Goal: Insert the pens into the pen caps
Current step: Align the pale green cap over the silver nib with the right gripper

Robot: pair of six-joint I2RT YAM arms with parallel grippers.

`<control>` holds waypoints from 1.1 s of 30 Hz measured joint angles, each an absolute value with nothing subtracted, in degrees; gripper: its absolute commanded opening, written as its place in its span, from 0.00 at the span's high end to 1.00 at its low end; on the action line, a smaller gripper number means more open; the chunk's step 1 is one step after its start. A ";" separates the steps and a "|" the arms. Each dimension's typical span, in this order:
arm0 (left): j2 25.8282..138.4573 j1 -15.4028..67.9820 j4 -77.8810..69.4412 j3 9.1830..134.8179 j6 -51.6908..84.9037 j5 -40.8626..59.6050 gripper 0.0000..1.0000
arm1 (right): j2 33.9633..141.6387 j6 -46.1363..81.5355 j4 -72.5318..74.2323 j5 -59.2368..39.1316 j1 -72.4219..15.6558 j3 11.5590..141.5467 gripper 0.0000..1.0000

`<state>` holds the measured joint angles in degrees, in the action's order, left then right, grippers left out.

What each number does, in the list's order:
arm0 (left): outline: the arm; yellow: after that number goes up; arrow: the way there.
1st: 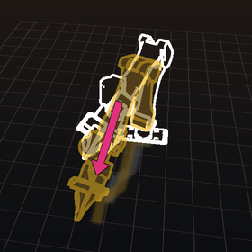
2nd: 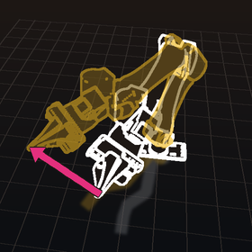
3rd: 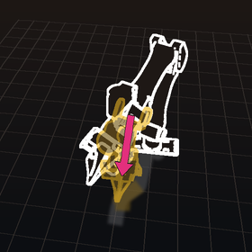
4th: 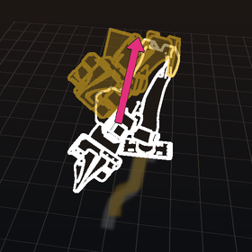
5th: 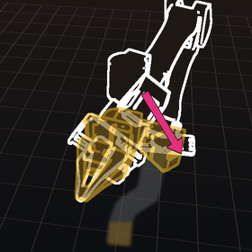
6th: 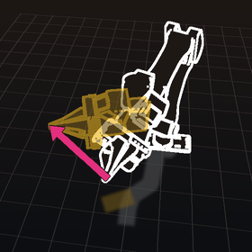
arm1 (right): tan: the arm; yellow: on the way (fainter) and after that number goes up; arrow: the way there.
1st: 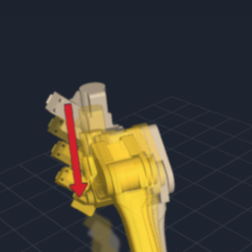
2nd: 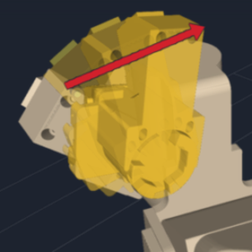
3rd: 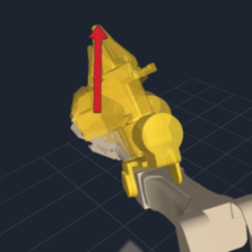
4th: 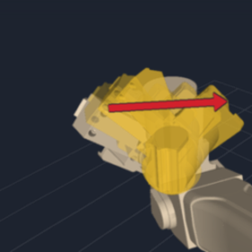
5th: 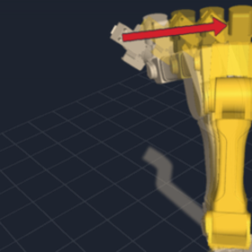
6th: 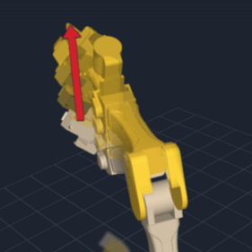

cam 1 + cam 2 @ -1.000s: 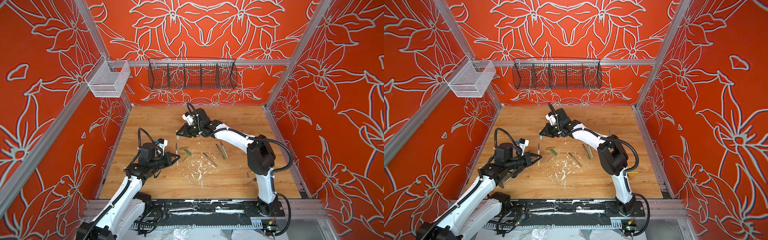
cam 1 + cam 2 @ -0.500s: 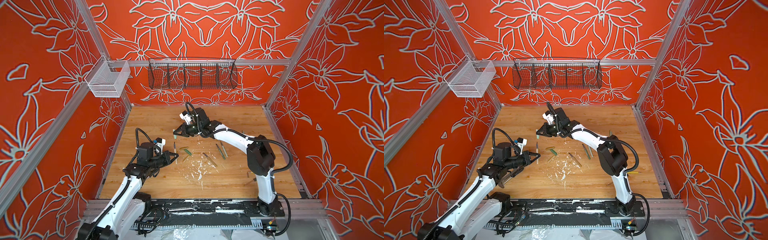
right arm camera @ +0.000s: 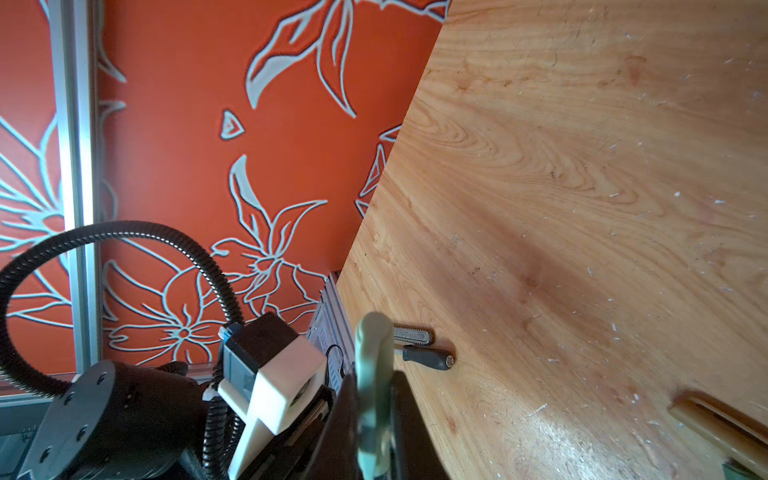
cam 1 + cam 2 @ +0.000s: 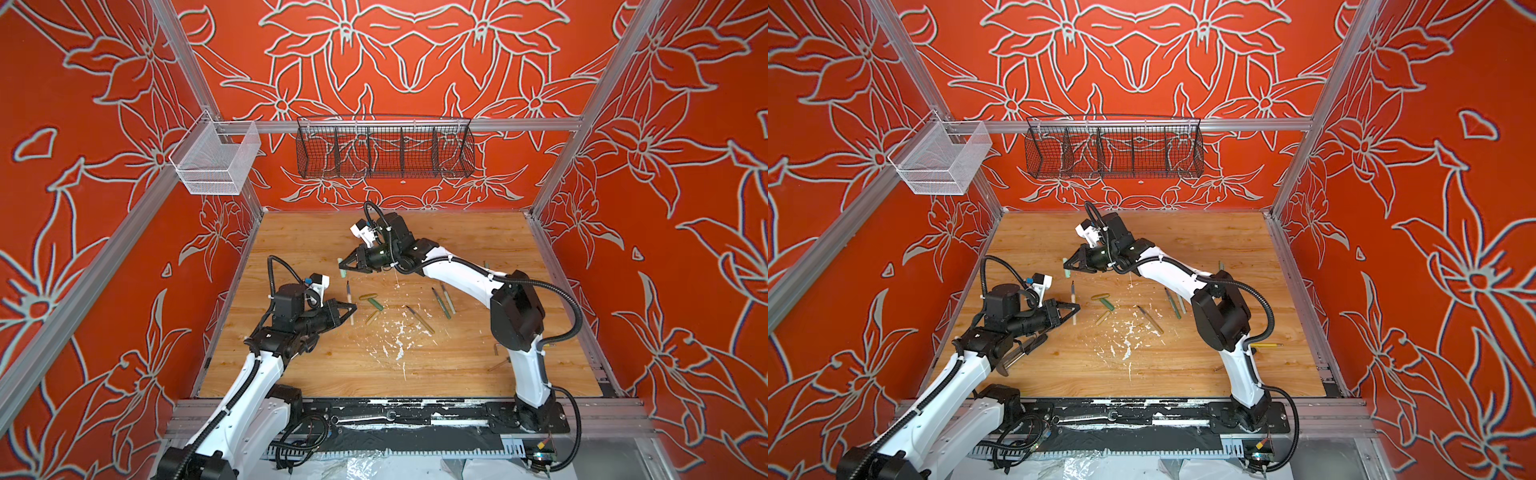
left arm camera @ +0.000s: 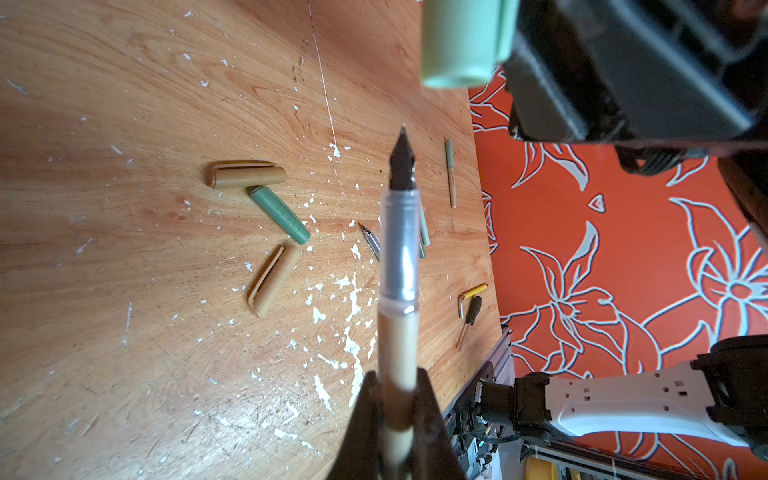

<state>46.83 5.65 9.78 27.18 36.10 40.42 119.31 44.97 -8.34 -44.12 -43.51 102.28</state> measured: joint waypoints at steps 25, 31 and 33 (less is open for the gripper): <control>44.95 5.28 10.41 26.50 36.27 40.84 1.00 | 120.36 43.94 -10.00 -44.36 -43.62 102.39 1.00; 44.95 5.30 10.61 26.50 36.27 40.84 1.00 | 120.36 43.90 -10.02 -44.36 -43.48 102.39 1.00; 44.95 5.28 10.68 26.50 36.27 40.84 1.00 | 120.36 43.90 -10.00 -44.38 -43.42 102.39 1.00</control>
